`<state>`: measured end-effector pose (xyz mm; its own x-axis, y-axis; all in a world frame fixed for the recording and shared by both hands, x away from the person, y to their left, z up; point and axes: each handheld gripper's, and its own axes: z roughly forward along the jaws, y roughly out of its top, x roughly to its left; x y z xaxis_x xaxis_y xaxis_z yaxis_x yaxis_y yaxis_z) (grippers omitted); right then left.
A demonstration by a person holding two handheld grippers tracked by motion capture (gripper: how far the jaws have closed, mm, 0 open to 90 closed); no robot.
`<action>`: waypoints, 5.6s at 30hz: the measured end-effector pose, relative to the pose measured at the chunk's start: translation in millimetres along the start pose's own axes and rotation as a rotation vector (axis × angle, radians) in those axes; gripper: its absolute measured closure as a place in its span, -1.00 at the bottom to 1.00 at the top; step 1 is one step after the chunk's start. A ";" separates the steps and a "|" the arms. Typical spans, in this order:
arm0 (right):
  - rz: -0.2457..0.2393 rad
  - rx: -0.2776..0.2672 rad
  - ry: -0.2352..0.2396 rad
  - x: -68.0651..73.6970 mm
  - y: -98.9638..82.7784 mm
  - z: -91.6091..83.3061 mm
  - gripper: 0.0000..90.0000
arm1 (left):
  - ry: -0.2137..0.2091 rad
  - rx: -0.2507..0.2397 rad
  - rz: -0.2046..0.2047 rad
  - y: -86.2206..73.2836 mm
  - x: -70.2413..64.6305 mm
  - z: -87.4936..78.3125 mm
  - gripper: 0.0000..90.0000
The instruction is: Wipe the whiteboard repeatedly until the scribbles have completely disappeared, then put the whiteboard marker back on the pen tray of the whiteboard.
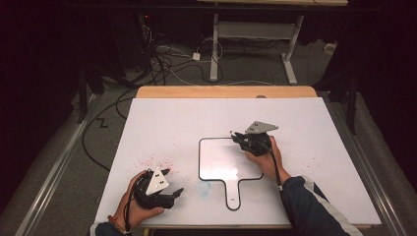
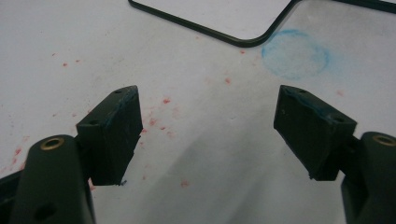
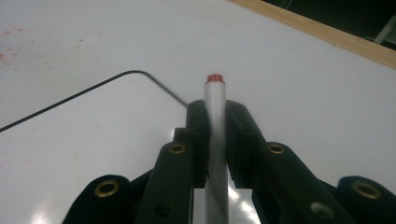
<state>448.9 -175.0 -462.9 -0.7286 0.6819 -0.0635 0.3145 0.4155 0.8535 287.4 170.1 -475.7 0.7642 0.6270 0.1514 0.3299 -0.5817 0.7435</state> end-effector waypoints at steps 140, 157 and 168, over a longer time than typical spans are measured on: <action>0.014 0.000 -0.148 -11.5 -27.2 -110.7 0.01 | 0.009 0.014 0.017 4.3 1.7 3.1 -0.49; -0.081 -0.102 -0.187 1.4 -73.2 -182.2 -0.41 | 0.073 -0.004 0.002 5.2 4.9 1.1 -0.55; -0.052 -0.085 -0.234 6.4 -90.3 -188.0 -0.48 | 0.077 -0.013 0.004 1.8 6.1 -2.1 -0.57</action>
<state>301.5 -321.4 -443.1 -0.5788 0.7858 -0.2181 0.2204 0.4082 0.8859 291.5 174.0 -472.0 0.7204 0.6630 0.2036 0.3192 -0.5776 0.7513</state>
